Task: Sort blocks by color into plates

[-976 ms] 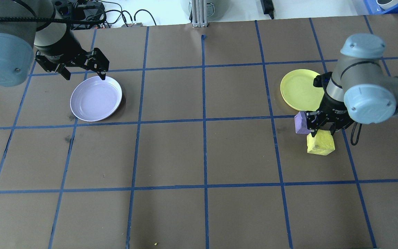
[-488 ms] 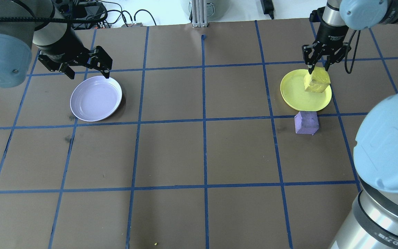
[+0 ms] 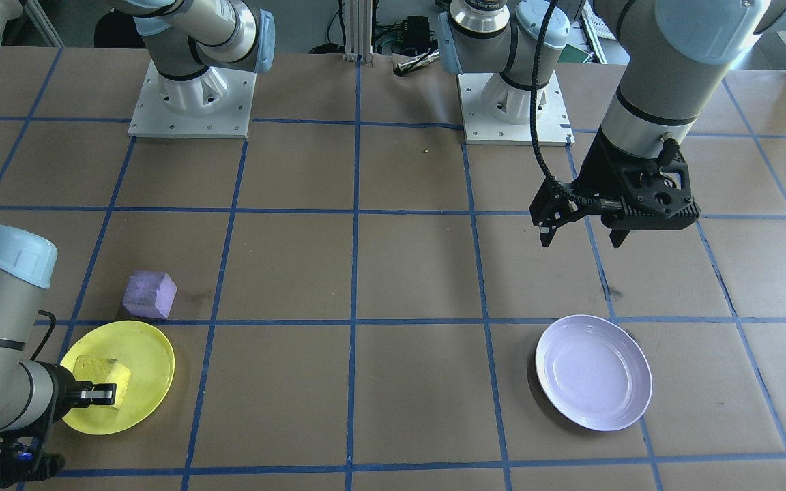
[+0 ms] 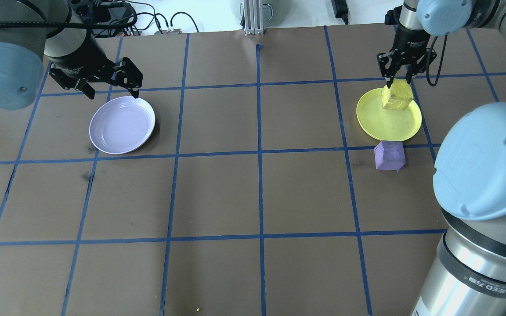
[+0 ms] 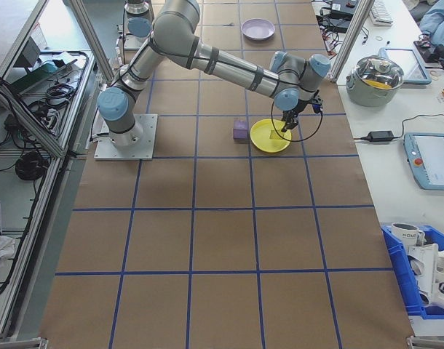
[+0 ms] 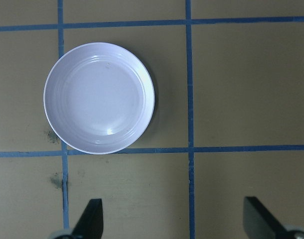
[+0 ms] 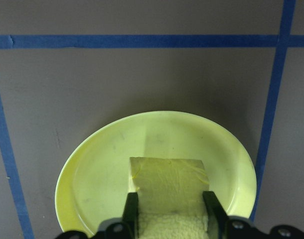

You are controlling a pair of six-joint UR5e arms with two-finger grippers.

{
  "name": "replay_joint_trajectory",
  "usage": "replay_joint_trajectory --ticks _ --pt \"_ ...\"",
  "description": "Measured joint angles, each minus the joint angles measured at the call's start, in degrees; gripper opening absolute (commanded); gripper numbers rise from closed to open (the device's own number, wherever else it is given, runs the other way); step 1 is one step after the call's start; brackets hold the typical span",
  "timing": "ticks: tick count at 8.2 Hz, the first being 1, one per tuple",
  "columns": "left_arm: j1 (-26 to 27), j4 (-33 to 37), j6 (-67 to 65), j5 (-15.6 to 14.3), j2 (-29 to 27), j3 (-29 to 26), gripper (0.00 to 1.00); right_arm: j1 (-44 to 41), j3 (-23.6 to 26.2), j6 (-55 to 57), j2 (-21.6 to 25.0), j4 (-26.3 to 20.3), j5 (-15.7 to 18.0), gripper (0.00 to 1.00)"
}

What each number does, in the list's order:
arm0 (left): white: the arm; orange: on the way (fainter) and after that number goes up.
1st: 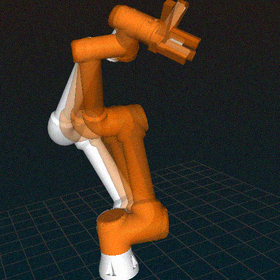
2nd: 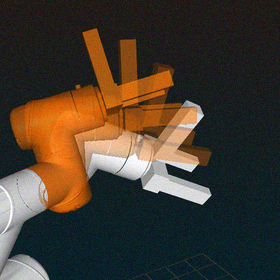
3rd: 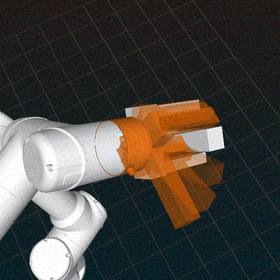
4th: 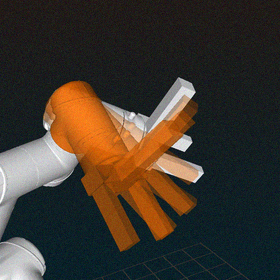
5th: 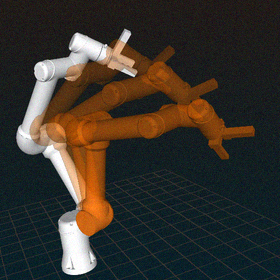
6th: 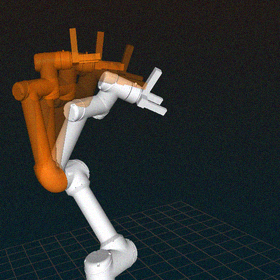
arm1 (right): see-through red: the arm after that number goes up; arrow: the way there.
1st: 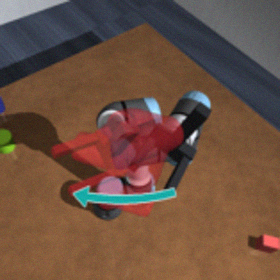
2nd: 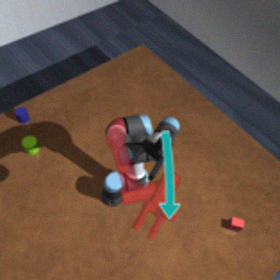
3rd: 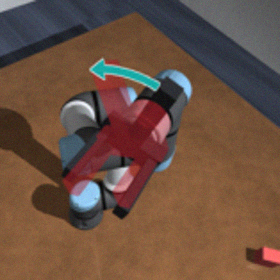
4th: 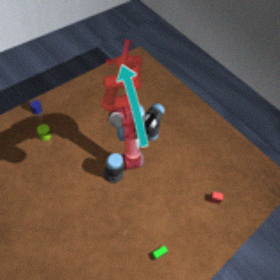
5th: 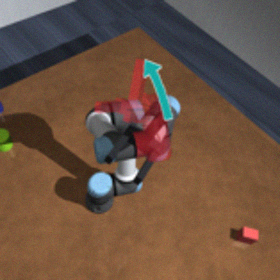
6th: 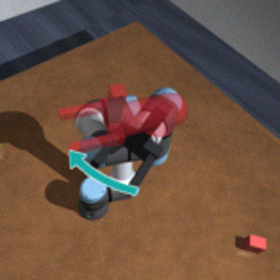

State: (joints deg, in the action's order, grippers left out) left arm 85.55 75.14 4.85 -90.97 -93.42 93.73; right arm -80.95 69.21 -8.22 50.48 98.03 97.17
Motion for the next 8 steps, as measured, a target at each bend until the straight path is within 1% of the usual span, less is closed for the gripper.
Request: replay_joint_trajectory --ticks 2,3,4,5,6,7,8 --pt "0.7 0.0 -0.2 0.4 0.8 0.4 1.0 -0.1 2.4 0.2 1.2 0.8 0.1 1.0" --pt "0.9 -0.3 -0.3 0.5 0.2 0.5 1.0 -0.3 3.0 0.3 2.5 0.6 0.2 1.0" --pt "1.0 -0.8 -0.7 0.4 -0.1 0.5 1.0 -0.7 3.8 0.5 4.5 -1.1 0.1 1.0" --pt "1.1 -1.3 -1.2 0.4 -0.3 0.5 1.0 -1.1 6.2 0.8 7.1 -3.0 -0.3 1.0" --pt "1.1 -1.8 -1.4 0.5 -0.8 0.6 1.0 -1.3 10.9 1.3 10.2 -2.9 -0.5 1.0" --pt "1.1 -2.4 -1.4 0.6 -1.1 0.7 1.0 -1.4 17.7 2.2 13.7 0.0 -0.7 1.0" --pt "1.1 -2.7 -1.5 0.5 -1.3 1.0 1.0 -1.5 25.3 2.2 16.8 4.9 -0.6 1.0"
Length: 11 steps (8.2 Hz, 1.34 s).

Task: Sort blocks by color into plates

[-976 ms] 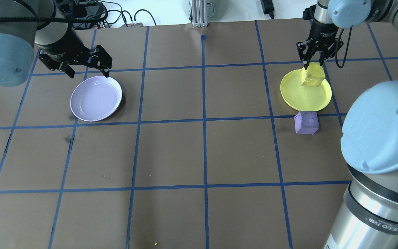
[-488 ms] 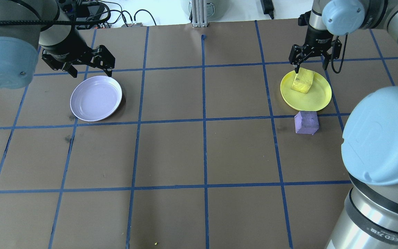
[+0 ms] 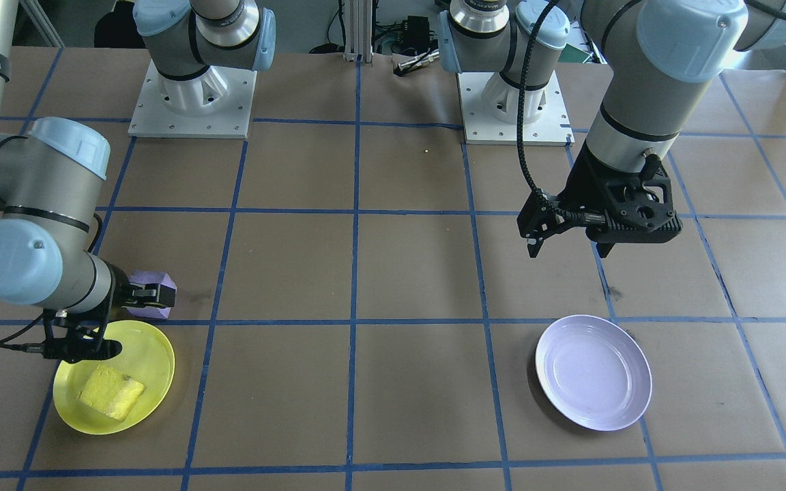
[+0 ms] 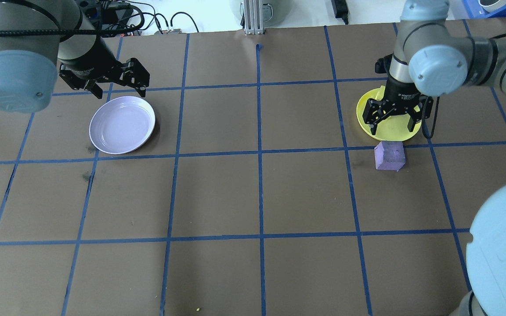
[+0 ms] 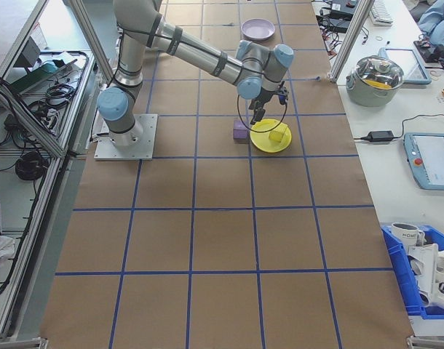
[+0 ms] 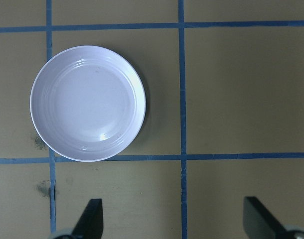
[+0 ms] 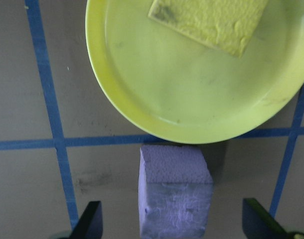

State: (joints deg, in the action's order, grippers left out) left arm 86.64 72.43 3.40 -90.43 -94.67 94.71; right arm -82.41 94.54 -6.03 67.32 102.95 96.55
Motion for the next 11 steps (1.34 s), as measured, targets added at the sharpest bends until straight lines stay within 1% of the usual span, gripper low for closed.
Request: replay_joint_trajectory --ticks 1,2,3,4,5,7,9,10,11 --pt "0.0 -0.1 0.2 0.0 0.4 0.5 1.0 0.0 6.9 -1.0 2.4 6.1 0.3 1.0" --pt "0.0 -0.2 0.4 -0.1 0.6 0.9 1.0 0.0 12.2 -1.9 3.9 11.1 0.5 1.0" --pt "-0.1 -0.2 0.4 -0.1 0.8 1.2 1.0 0.0 15.2 -2.5 4.6 13.8 0.7 0.7" --pt "-0.1 -0.2 0.5 -0.2 0.8 1.3 1.0 0.0 16.7 -3.9 4.9 15.1 0.8 0.1" --pt "-0.1 -0.2 0.5 -0.1 1.0 1.3 1.0 0.0 17.2 -5.2 4.9 15.8 0.8 0.0" --pt "-0.1 -0.2 0.5 0.0 1.1 1.4 1.0 0.1 16.3 -6.0 4.8 17.0 0.6 0.0" --pt "-0.2 0.4 0.5 -0.1 1.4 1.6 1.0 0.1 14.0 -5.8 5.1 16.6 0.0 0.0" --pt "-0.2 0.9 0.5 0.0 1.6 1.7 1.0 -0.1 11.8 -5.0 5.7 14.2 -1.3 0.0" --pt "-0.3 1.1 0.5 0.0 1.7 1.7 1.0 -0.9 8.5 -2.4 6.1 10.4 -3.5 0.0"
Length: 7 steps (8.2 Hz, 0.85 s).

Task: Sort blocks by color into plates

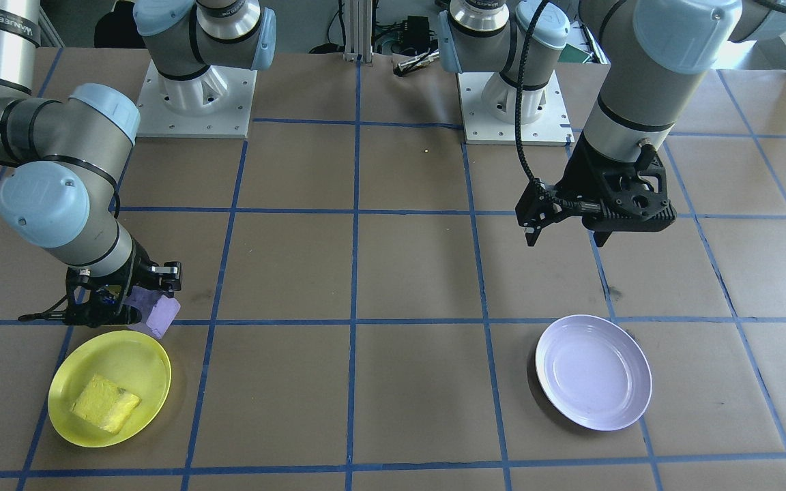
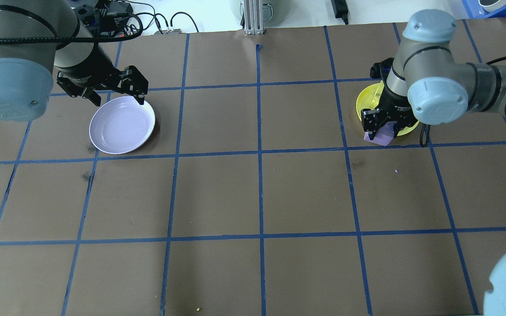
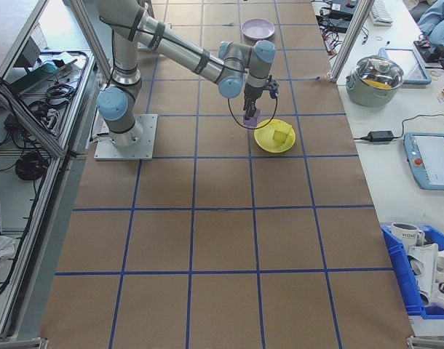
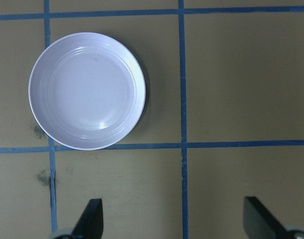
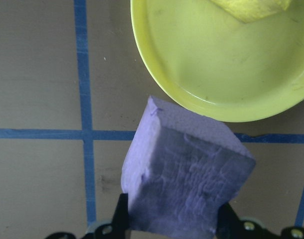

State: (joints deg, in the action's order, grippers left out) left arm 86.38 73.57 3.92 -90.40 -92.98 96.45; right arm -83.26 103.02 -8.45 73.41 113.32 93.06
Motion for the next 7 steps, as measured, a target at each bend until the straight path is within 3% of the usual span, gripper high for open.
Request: replay_joint_trajectory --ticks 3,7 --pt "-0.2 2.1 0.0 -0.2 0.3 0.0 1.0 -10.7 -11.4 13.3 -2.3 -8.3 -3.0 0.0" --pt "-0.3 3.0 0.1 -0.5 0.2 0.0 1.0 -29.7 -19.7 35.2 -10.6 -6.4 -9.6 0.0"
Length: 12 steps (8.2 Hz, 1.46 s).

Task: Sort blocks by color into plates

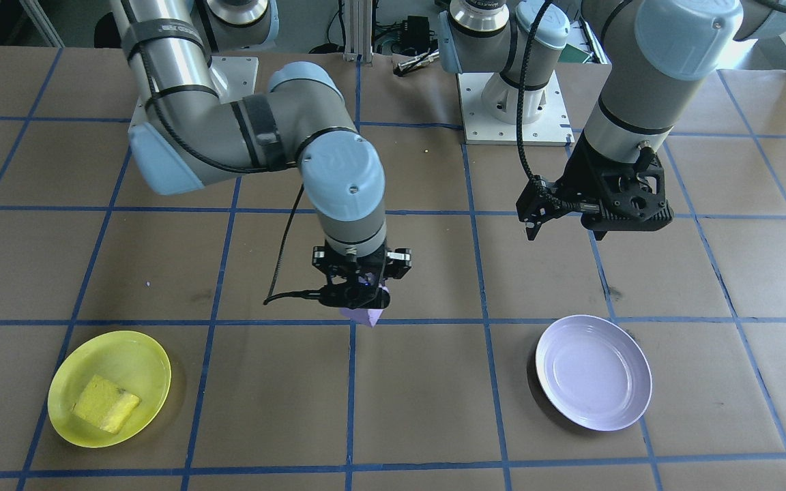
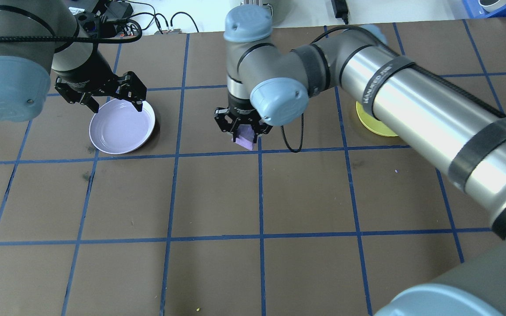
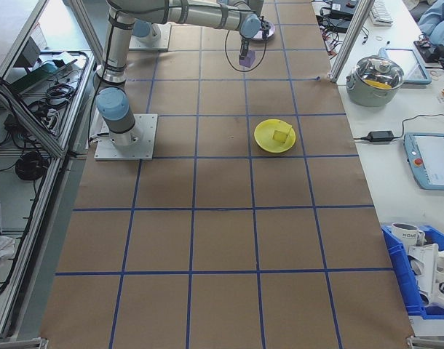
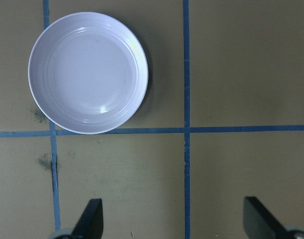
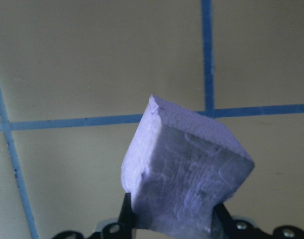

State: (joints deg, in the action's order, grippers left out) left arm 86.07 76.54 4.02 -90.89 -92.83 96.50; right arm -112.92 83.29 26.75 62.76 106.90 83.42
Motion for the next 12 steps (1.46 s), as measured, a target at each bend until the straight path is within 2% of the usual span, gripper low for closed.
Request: replay_joint_trajectory --ticks 1,2,3,6,8,10,12 --pt "0.0 0.1 0.0 -0.1 -0.1 0.0 1.0 -3.6 -0.7 2.3 -2.0 1.1 -0.4 0.13" --pt "0.0 0.2 0.0 -0.1 -0.1 0.1 1.0 -6.1 -1.0 3.9 -3.5 1.7 -0.6 0.33" --pt "0.0 0.0 0.1 -0.1 -0.4 0.1 1.0 -8.1 -0.9 5.2 -4.8 1.9 -0.8 0.99" --pt "0.0 -0.1 0.1 -0.2 -0.7 0.1 1.0 -9.7 -0.3 5.7 -6.1 2.3 -0.3 1.0" --pt "0.0 -0.4 -0.2 -0.3 -0.9 0.1 1.0 -7.8 -0.9 2.8 -5.0 2.3 -0.5 1.0" --pt "-0.1 -0.5 -0.4 -0.3 -1.0 0.0 1.0 -1.7 -1.3 -5.9 -0.8 0.0 -1.1 1.0" --pt "0.2 -0.5 -0.5 -0.2 -1.6 0.0 1.0 6.6 -1.4 -21.6 4.9 -5.7 -1.5 1.0"
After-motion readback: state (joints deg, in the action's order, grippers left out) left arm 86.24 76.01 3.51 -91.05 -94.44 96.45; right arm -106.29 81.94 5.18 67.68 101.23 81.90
